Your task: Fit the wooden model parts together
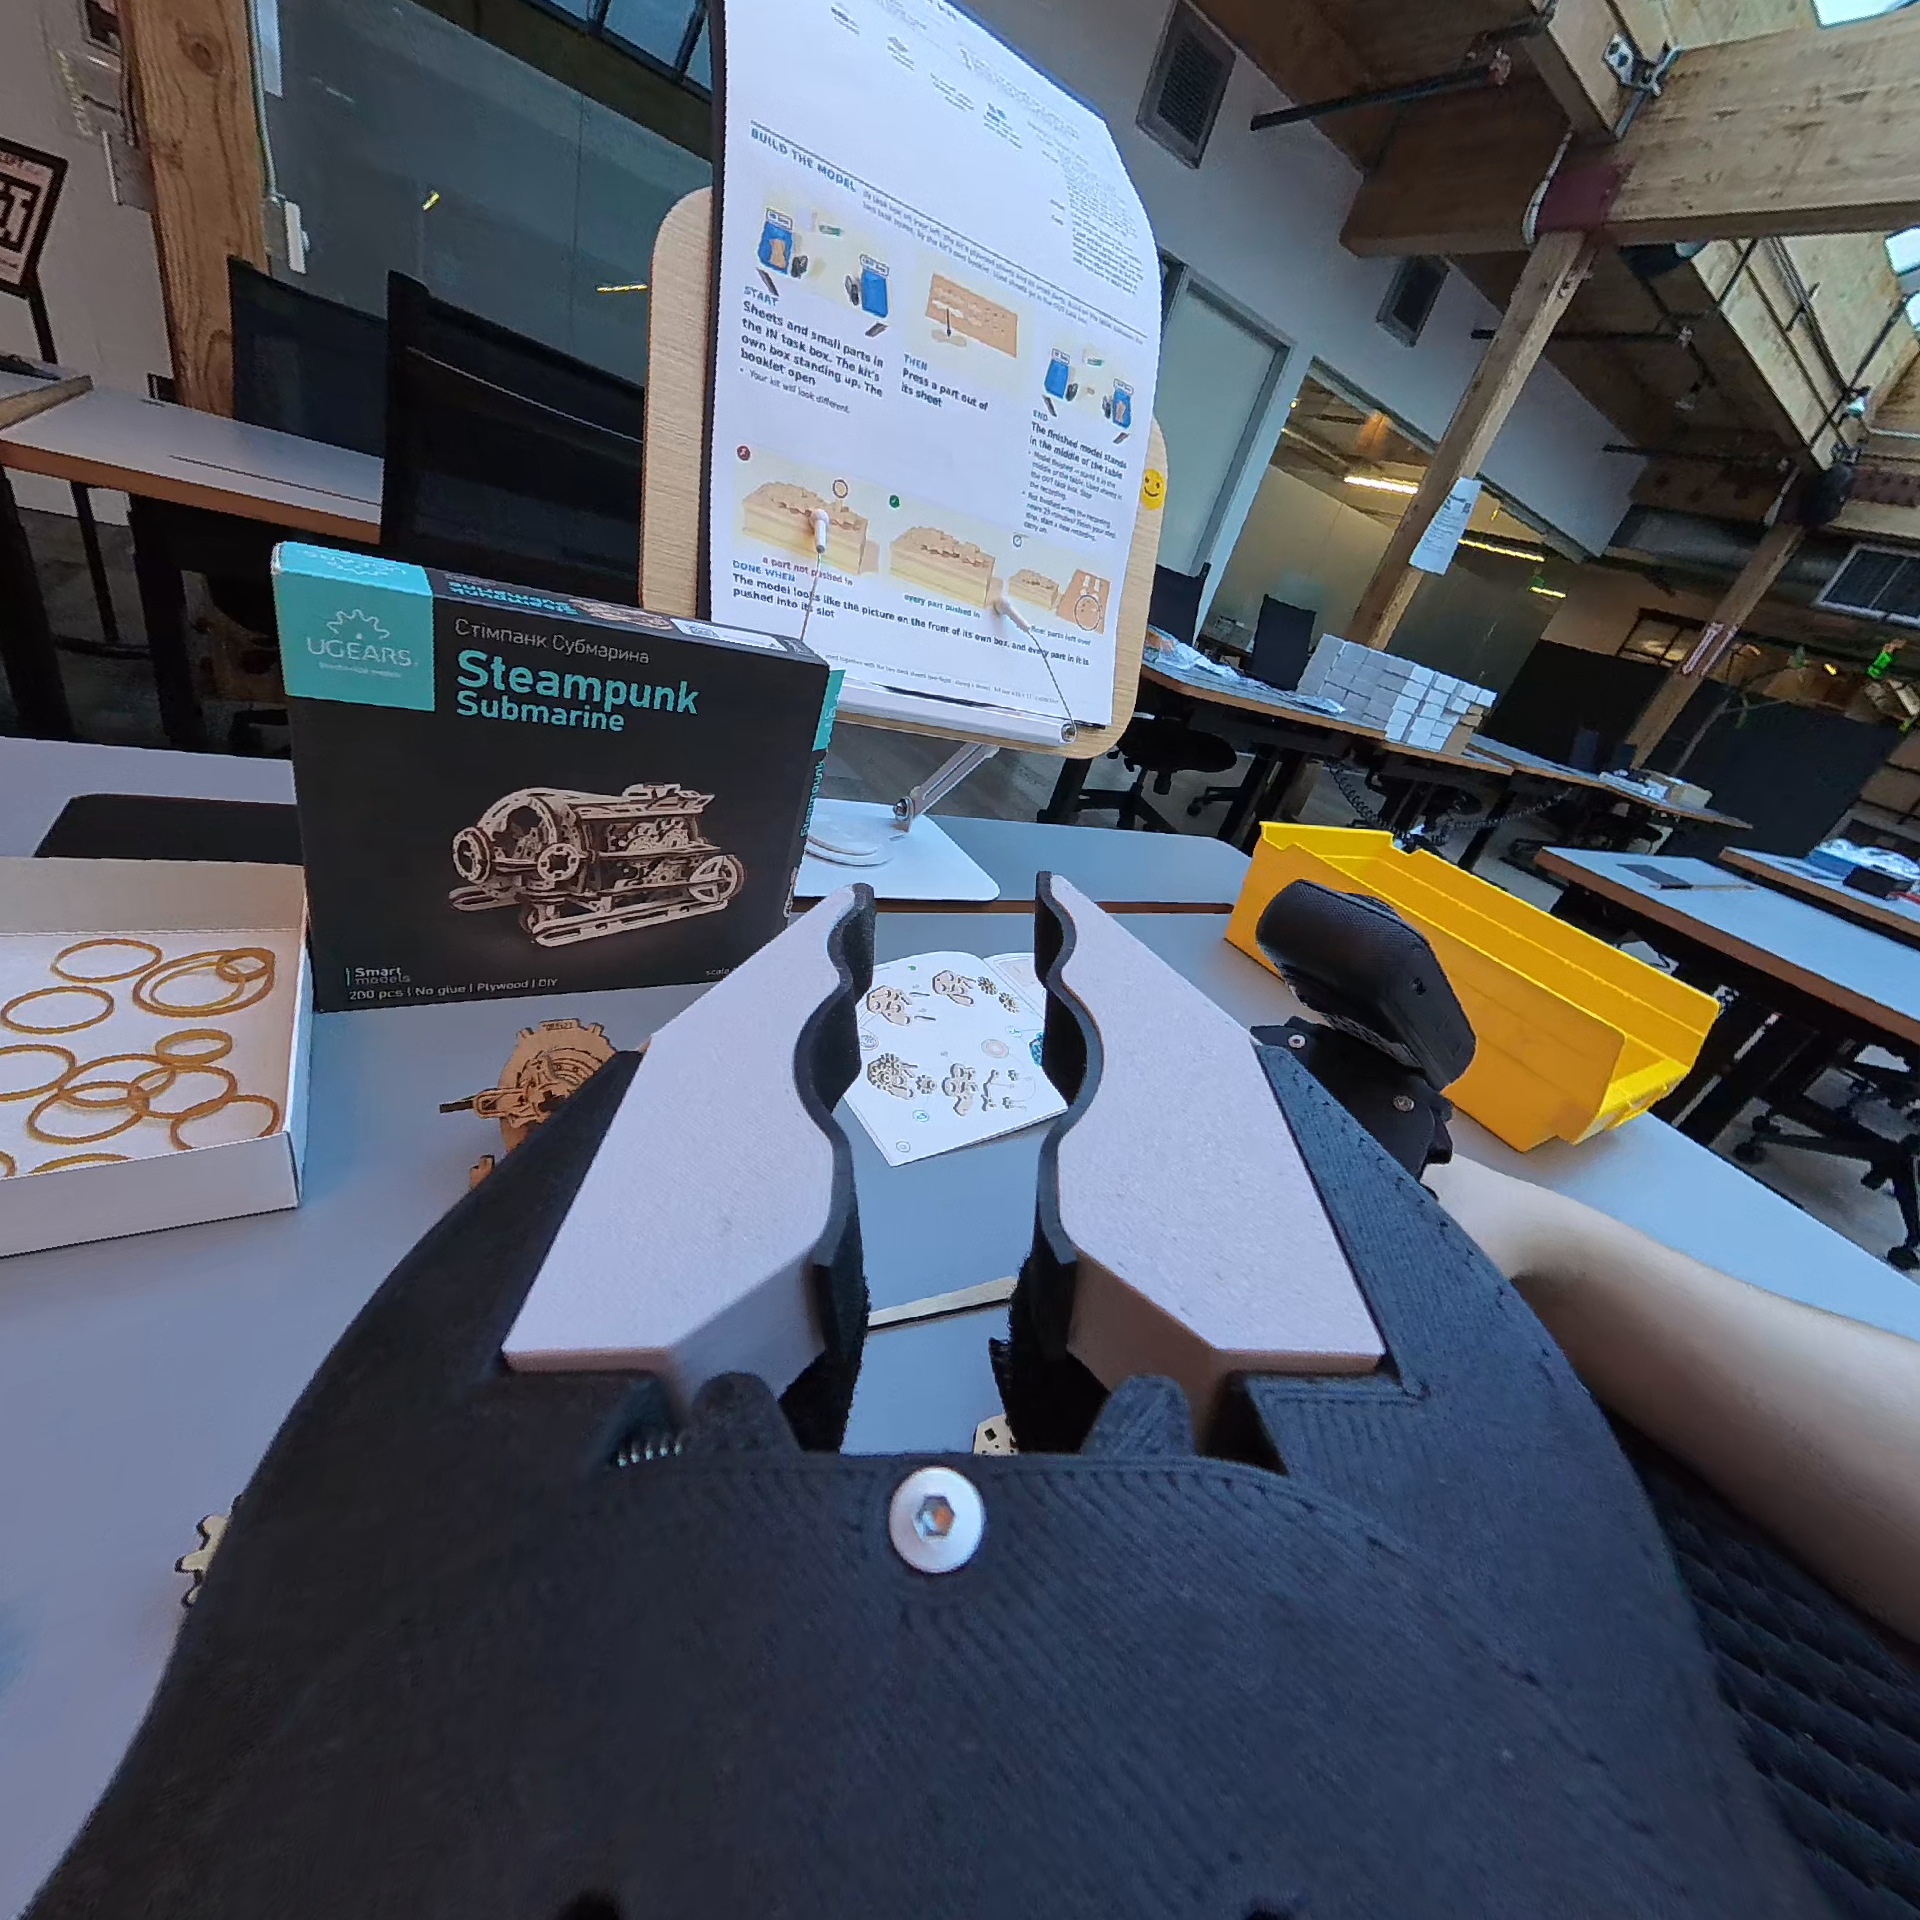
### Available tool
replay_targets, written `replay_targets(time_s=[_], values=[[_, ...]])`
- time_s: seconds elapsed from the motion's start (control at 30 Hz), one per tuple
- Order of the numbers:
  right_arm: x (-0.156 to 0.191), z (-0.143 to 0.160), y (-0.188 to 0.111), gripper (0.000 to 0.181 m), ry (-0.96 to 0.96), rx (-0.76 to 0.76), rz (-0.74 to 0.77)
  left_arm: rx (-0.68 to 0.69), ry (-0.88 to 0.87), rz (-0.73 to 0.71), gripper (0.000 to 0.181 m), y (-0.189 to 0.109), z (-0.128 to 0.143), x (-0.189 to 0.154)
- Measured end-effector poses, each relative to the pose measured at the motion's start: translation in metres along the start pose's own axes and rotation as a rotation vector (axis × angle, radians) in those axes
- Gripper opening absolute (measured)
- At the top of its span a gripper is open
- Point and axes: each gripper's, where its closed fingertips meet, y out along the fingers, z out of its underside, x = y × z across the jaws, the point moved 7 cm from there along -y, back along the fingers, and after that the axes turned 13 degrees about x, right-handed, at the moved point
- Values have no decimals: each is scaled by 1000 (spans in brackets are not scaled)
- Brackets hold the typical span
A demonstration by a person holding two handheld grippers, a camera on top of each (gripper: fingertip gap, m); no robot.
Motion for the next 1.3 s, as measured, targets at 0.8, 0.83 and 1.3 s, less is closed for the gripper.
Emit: replay_targets(time_s=[0.8,0.83,1.3], values=[[-19,1,-1,12,-101,-21,-235,48,1,-2,29,6,5,2],[-19,1,0,12,-104,-21,-253,48,1,-1,29,6,5,2],[-20,-5,3,10,-300,23,-249,51,8,-3,29,7,5,1]])
